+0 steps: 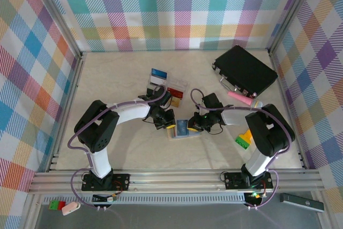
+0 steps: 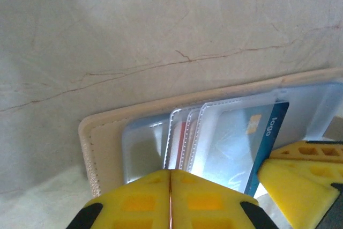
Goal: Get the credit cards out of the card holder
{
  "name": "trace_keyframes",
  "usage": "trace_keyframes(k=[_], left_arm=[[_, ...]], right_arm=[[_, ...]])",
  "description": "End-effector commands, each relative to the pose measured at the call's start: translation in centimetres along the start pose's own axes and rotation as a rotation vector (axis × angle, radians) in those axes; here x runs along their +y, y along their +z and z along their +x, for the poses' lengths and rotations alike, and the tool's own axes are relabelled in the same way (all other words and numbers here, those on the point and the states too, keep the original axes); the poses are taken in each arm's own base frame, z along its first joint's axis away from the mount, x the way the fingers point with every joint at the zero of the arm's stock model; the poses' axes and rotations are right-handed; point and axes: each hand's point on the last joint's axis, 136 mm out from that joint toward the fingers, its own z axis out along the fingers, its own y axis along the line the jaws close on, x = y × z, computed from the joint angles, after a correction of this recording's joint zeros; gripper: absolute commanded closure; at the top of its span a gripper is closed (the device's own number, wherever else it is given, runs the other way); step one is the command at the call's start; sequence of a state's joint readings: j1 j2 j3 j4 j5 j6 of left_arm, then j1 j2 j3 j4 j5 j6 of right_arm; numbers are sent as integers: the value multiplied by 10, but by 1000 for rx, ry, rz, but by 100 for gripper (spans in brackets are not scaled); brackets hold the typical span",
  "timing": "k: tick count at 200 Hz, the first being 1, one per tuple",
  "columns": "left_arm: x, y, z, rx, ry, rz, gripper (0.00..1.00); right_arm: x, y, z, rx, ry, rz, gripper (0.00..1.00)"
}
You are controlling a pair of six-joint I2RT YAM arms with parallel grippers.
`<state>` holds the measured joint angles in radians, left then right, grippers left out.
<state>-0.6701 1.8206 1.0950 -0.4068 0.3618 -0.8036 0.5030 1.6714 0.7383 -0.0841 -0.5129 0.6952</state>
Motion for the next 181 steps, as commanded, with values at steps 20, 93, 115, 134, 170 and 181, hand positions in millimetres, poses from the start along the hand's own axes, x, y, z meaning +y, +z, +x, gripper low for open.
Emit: trace_keyframes(k=[20, 93, 115, 134, 170, 181], left_arm=[[-22, -12, 5, 24, 91, 47, 89], [-14, 15, 12, 82, 56, 17, 89], [1, 20, 13, 77, 28, -35, 90], [4, 22, 14, 77, 21, -35, 90], [12, 23, 16, 70, 11, -57, 90], [13, 23, 16, 72, 10, -60, 91]], right_arm=[[-6, -4, 5, 7, 14, 22, 91], [-3, -5, 3, -9, 5, 10, 92], [5, -5, 0, -24, 1, -41, 90], [13, -4, -1, -35, 12, -97, 84], [15, -4, -5, -47, 14, -110, 83], [15, -4, -6, -52, 8, -108, 85]])
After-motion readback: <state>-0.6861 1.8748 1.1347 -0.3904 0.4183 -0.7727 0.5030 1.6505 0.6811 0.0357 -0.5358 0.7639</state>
